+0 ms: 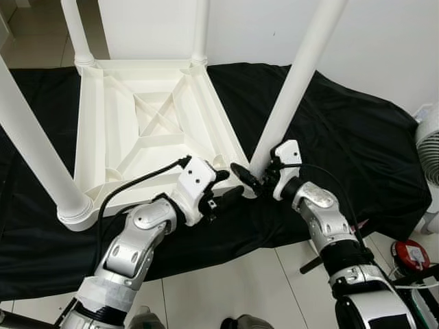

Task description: Building children table

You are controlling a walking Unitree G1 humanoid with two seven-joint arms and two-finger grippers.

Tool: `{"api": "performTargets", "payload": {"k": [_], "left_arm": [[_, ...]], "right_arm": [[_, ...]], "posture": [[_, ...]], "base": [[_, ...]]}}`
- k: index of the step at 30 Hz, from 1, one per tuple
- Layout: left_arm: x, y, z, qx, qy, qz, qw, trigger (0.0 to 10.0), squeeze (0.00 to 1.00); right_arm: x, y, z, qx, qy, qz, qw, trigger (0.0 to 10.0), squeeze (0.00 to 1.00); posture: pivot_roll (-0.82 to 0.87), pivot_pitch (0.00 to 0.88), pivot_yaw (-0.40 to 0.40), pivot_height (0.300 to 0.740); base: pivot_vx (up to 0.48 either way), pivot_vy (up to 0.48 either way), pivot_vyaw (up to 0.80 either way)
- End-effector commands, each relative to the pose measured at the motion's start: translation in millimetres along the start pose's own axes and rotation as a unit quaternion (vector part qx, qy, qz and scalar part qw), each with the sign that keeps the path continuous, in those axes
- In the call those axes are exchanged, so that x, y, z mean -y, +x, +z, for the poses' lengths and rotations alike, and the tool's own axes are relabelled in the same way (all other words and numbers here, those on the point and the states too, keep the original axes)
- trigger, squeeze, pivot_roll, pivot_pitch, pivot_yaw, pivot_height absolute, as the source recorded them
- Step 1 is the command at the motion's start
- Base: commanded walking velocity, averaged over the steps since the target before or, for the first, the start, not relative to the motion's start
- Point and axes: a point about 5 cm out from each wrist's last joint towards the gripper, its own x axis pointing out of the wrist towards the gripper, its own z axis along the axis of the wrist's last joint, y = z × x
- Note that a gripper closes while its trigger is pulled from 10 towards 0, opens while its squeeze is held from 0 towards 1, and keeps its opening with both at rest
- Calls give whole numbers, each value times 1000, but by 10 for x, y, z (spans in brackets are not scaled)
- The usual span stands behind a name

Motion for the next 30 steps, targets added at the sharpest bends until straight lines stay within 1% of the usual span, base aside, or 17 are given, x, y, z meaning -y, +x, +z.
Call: {"api": "performTargets", "payload": {"k": [1, 8, 11, 12, 13, 14, 16, 17, 18, 19, 21, 22, 23, 25, 27, 29, 30], "left_arm": [[4, 21, 39, 1, 7, 6, 1000, 10000, 0], [17, 26, 35, 2, 4, 11, 1000, 10000, 0], [26, 39, 35, 3, 2, 9, 1000, 10000, 0], [26, 47, 38, 4, 1, 8, 1000, 10000, 0], [26, 47, 38, 4, 1, 8, 1000, 10000, 0], [18, 53, 40, 4, 1, 7, 1000, 10000, 0], [5, 63, 44, 4, 2, 6, 1000, 10000, 0], [0, 70, 50, 5, 3, 5, 1000, 10000, 0], [0, 70, 50, 5, 3, 5, 1000, 10000, 0], [-5, 81, 59, 6, 3, 4, 1000, 10000, 0], [-5, 86, 64, 7, 3, 3, 1000, 10000, 0], [-19, 95, 63, 7, 4, 6, 1000, 10000, 0], [-19, 95, 63, 7, 4, 6, 1000, 10000, 0], [-32, 101, 62, 7, 4, 7, 1000, 10000, 0], [-32, 101, 62, 7, 4, 7, 1000, 10000, 0], [-45, 102, 65, 8, 3, 8, 1000, 10000, 0], [-45, 102, 65, 8, 3, 8, 1000, 10000, 0]], "right_arm": [[3, -23, -23, -9, 8, 28, 1000, 0, 0], [7, -73, -72, -6, 9, 45, 999, 0, 0], [4, -74, -74, 0, 12, 26, 1000, 0, 0], [-5, -74, -73, 2, 17, 15, 1000, 627, 0], [-5, -74, -73, 2, 17, 15, 1000, 627, 0], [-8, -72, -64, 4, 16, 3, 1000, 10000, 0], [-16, -70, -39, 13, 19, -15, 1000, 10000, 0], [-14, -68, -14, 21, 20, -34, 999, 10000, 0], [-14, -68, -14, 21, 20, -34, 999, 10000, 0], [-11, -60, 25, 27, 18, -75, 997, 10000, 0], [-8, -58, 41, 27, 11, -99, 995, 10000, 0], [27, -39, 5, 11, 28, -154, 988, 10000, 0], [27, -39, 5, 11, 28, -154, 988, 10000, 0], [20, -13, -15, 4, 47, -201, 978, 10000, 0], [20, -13, -15, 4, 47, -201, 978, 10000, 0], [-38, 37, -45, 0, 60, -257, 964, 10000, 0], [-38, 37, -45, 0, 60, -257, 964, 10000, 0]], "posture": [[159, 0, -90, 740], [149, 0, -90, 740], [137, 0, -89, 740], [125, 0, -83, 740], [125, 0, -83, 740], [125, 0, -83, 740], [125, 0, -83, 740], [115, 0, -79, 740], [115, 0, -79, 740], [104, 0, -76, 740], [104, 0, -76, 740], [88, 0, -70, 740], [88, 0, -70, 740], [83, 0, -67, 740], [83, 0, -67, 740], [79, 4, -64, 740], [79, 4, -64, 740]], "base": [[0, 0, 0], [0, 0, 0], [0, 0, 0], [0, 0, 0], [0, 0, 0], [0, 0, 0], [0, 0, 0], [0, 0, 0], [0, 0, 0], [0, 0, 0], [0, 0, 0], [0, 0, 0], [0, 0, 0], [0, 0, 0], [0, 0, 0], [0, 0, 0], [0, 0, 0]]}}
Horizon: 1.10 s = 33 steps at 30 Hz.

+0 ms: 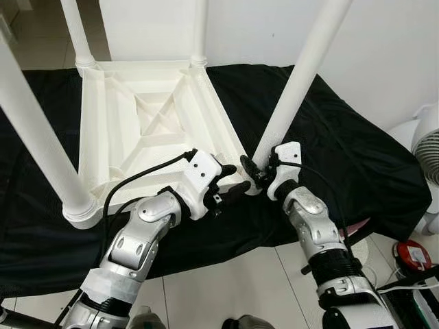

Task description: Building children table

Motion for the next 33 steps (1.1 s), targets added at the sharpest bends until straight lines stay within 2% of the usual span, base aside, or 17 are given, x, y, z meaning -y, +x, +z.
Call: {"api": "performTargets", "payload": {"k": [1, 3, 7, 13, 15, 19, 22, 33], "left_arm": [[-11, 24, 16, 0, 4, 9, 1000, 10000, 0], [-6, 29, 24, 1, 5, 9, 1000, 10000, 0], [3, 42, 39, 3, 6, 9, 1000, 10000, 0], [-36, 24, 99, 14, 6, 24, 1000, 10000, 0], [-75, -19, 87, 9, 4, 27, 1000, 10000, 0], [-94, -34, 85, 7, 5, 27, 1000, 10000, 0], [-177, -83, 119, 4, 8, 34, 999, 10000, 0], [-220, -117, 131, 0, 6, 46, 999, 10000, 0]], "right_arm": [[74, -24, -43, -14, 3, -50, 999, 10000, 0], [-17, -23, -49, -9, 10, -69, 998, 10000, 0], [-91, -28, -31, -2, 16, -64, 998, 10000, 0], [-70, -72, 26, 7, 0, -60, 998, 10000, 0], [-85, -82, 19, 4, -8, -57, 998, 10000, 0], [-94, -87, 14, 1, -9, -60, 998, 10000, 0], [-120, -137, -11, -6, -12, -73, 997, 10000, 0], [-154, -201, -13, -12, -18, -82, 996, 10000, 0]], "posture": [[77, 8, -63, 740], [74, 15, -64, 740], [64, 27, -72, 740], [-35, 60, -72, 740], [-86, 71, -18, 740], [-86, 71, -18, 740], [-111, 94, 22, 740], [-87, 109, 1, 740]], "base": [[0, 0, 0], [0, 0, 0], [0, 0, 0], [0, 0, 0], [0, 0, 0], [0, 0, 0], [0, 0, 0], [0, 0, 0]]}}
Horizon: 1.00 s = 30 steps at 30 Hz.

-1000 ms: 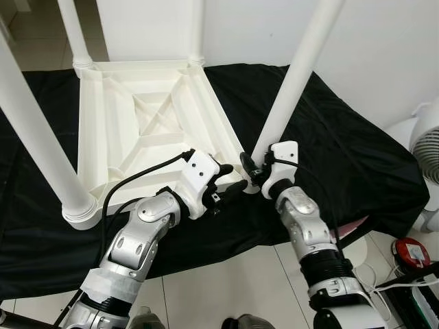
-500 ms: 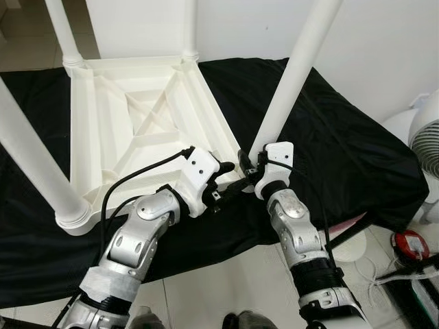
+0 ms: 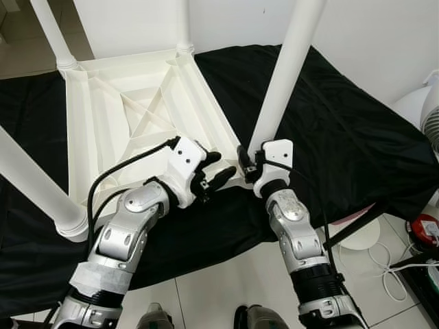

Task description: Building children table

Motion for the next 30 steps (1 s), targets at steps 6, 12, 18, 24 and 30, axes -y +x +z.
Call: {"api": "performTargets", "payload": {"k": [6, 12, 18, 24, 30], "left_arm": [[-43, 10, 22, 0, -3, 22, 1000, 10000, 0], [-60, 43, 34, 0, 3, 25, 1000, 10000, 0], [-49, 66, 62, 6, 7, 30, 999, 10000, 0], [-22, 65, 41, 6, 18, 45, 999, 10000, 0], [15, 65, 23, 7, 13, 44, 999, 10000, 0]], "right_arm": [[57, -70, -160, -44, 2, -27, 999, 10000, 0], [30, -62, -138, -38, -3, -29, 999, 10000, 0], [19, -66, -125, -41, -6, -42, 998, 10000, 0], [40, -116, -64, -32, -13, -125, 992, 10000, 0], [129, -129, -44, -22, 16, -117, 993, 10000, 1000]], "posture": [[-37, 90, 0, 740], [-17, 83, -5, 740], [31, 80, -54, 740], [40, 82, -108, 740], [36, 81, -112, 740]], "base": [[0, 0, 0], [0, 0, 0], [0, 0, 0], [0, 0, 0], [0, 0, 0]]}}
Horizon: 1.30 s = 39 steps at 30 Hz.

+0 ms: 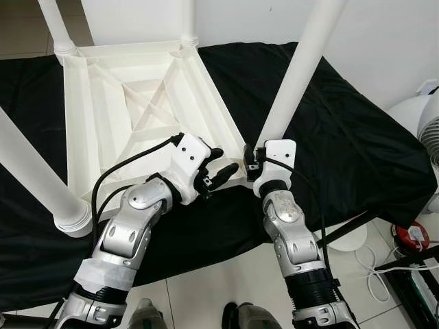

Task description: Building children table

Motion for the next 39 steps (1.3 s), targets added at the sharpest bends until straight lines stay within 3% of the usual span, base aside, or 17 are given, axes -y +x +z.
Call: {"api": "performTargets", "payload": {"k": [1, 5, 12, 13, 19, 21, 26, 29, 39], "left_arm": [[-17, 1, 4, 4, 2, 41, 999, 10000, 0], [-30, -10, 3, 3, 4, 42, 999, 10000, 0], [-42, -78, 14, 1, 7, 34, 999, 10000, 0], [-28, -98, 19, 1, 6, 28, 1000, 10000, 0], [50, -146, 36, 2, 4, -4, 1000, 10000, 0], [137, -159, 43, 3, -5, -33, 999, 10000, 0], [272, -169, 35, 3, -16, -73, 997, 10000, 0], [369, -196, 22, 1, -26, -95, 995, 10000, 0], [374, -209, 29, -4, -29, -93, 995, 10000, 0]], "right_arm": [[133, -48, -89, -14, 11, -23, 1000, 10000, 1000], [131, -48, -62, -6, 10, -16, 1000, 10000, 1000], [211, -34, -44, -10, 5, 47, 999, 10000, 1000], [241, -38, -51, -18, 13, 82, 996, 10000, 0], [393, -8, -26, -17, 2, 153, 988, 10000, 0], [436, 29, -1, -15, -19, 201, 979, 10000, 0], [491, 96, 47, -9, -36, 252, 967, 10000, 0], [510, 157, 71, -17, -44, 310, 950, 10000, 0], [492, 155, -11, -50, -65, 391, 917, 10000, 0]], "posture": [[36, 81, -112, 740], [39, 75, -110, 740], [45, 78, -105, 740], [47, 79, -101, 740], [42, 80, -88, 740], [44, 76, -86, 740], [49, 71, -89, 740], [53, 68, -87, 740], [63, 60, -89, 740]], "base": [[0, 0, 0], [0, 0, 0], [0, 0, 0], [0, 0, 0], [0, 0, 0], [0, 0, 0], [0, 0, 0], [0, 0, 0], [0, 0, 0]]}}
